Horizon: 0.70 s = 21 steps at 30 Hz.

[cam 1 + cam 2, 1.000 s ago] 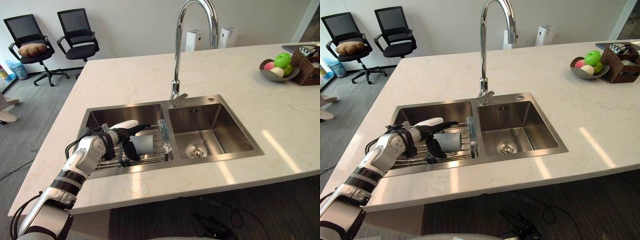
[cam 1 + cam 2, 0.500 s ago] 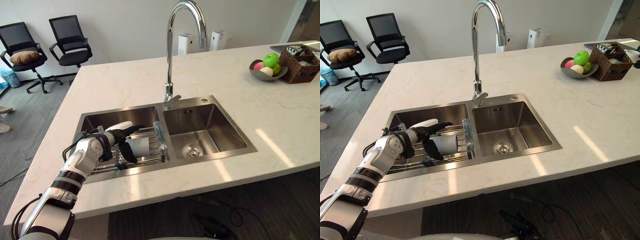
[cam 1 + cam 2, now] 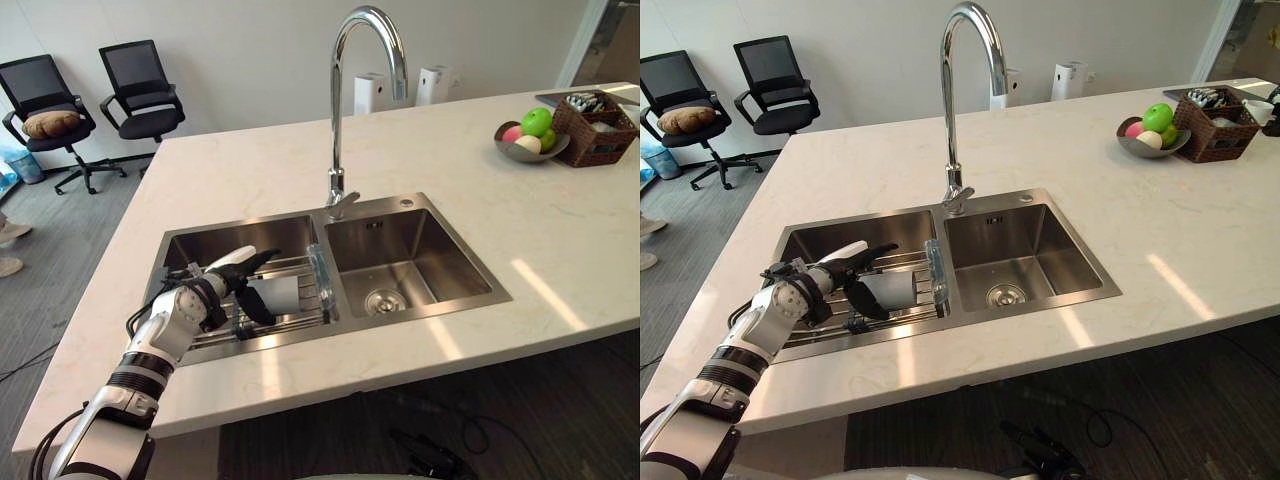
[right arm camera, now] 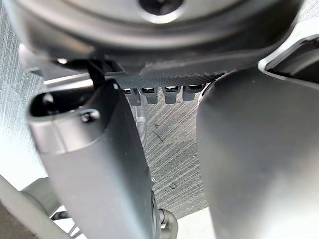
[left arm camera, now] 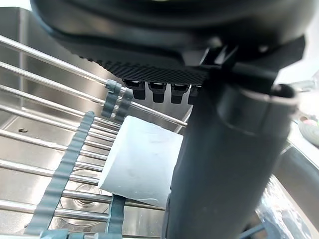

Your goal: Walk over to the sink, pick up the cup, carry it to the dishwasher, place the cup inside the dishwasher, then close the dishwasher door

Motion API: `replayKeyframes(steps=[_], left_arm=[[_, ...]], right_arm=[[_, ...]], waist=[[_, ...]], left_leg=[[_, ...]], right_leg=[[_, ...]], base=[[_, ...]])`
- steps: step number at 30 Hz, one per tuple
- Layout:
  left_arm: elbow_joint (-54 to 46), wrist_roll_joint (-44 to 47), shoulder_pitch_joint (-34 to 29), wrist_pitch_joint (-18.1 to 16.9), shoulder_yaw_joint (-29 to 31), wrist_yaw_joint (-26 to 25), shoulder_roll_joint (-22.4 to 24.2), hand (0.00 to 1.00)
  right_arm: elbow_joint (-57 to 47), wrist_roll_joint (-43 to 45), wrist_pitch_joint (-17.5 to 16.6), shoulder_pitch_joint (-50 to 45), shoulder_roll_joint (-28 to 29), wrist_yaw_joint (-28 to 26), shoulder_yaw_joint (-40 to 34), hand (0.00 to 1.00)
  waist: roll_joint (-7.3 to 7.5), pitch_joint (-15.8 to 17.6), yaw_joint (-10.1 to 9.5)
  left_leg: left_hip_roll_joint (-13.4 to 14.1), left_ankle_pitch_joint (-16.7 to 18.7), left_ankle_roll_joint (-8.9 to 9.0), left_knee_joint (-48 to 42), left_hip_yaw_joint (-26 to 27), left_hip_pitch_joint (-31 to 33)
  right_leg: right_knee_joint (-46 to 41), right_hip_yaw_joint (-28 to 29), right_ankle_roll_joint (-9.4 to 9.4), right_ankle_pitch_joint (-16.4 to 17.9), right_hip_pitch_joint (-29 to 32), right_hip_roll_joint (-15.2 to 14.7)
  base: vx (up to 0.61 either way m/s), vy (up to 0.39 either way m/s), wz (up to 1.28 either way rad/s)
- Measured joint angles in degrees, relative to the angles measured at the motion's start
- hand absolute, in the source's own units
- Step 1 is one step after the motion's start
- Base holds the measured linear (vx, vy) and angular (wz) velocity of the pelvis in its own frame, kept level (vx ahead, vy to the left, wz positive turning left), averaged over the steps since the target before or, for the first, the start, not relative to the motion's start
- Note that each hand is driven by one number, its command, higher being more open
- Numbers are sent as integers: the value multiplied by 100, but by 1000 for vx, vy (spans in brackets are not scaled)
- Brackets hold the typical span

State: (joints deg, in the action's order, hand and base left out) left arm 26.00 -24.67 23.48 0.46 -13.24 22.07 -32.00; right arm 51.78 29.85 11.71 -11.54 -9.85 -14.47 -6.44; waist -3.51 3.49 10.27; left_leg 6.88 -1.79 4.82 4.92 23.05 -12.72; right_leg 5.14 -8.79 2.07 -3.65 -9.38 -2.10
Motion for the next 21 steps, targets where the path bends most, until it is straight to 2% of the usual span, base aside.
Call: replayKeyframes(steps=[4, 13, 21], left_arm=[[358, 19, -71, 111, 45, -113, 212, 100], [470, -11, -136, 245, 54, -386, 405, 100], [541, -764, -133, 73, 70, -458, 525, 100]], right_arm=[[0, -28, 18, 13, 1, -8, -4, 100], [-1, -31, 68, 26, 4, -23, -51, 100], [-3, -41, 91, 27, 2, -37, -54, 100]], waist=[[-4, 4, 12], [-10, 13, 13], [-9, 13, 29]], left_leg=[[1, 1, 0, 0, 18, -20], [5, 11, -2, -2, 33, -26], [13, 15, 4, -1, 49, -52]], right_leg=[[2, 20, 1, -1, -13, 2], [2, 32, 1, -1, -13, 9], [2, 50, 1, 0, -33, 15]], base=[[-7, -6, -2], [0, 0, 0], [0, 0, 0]])
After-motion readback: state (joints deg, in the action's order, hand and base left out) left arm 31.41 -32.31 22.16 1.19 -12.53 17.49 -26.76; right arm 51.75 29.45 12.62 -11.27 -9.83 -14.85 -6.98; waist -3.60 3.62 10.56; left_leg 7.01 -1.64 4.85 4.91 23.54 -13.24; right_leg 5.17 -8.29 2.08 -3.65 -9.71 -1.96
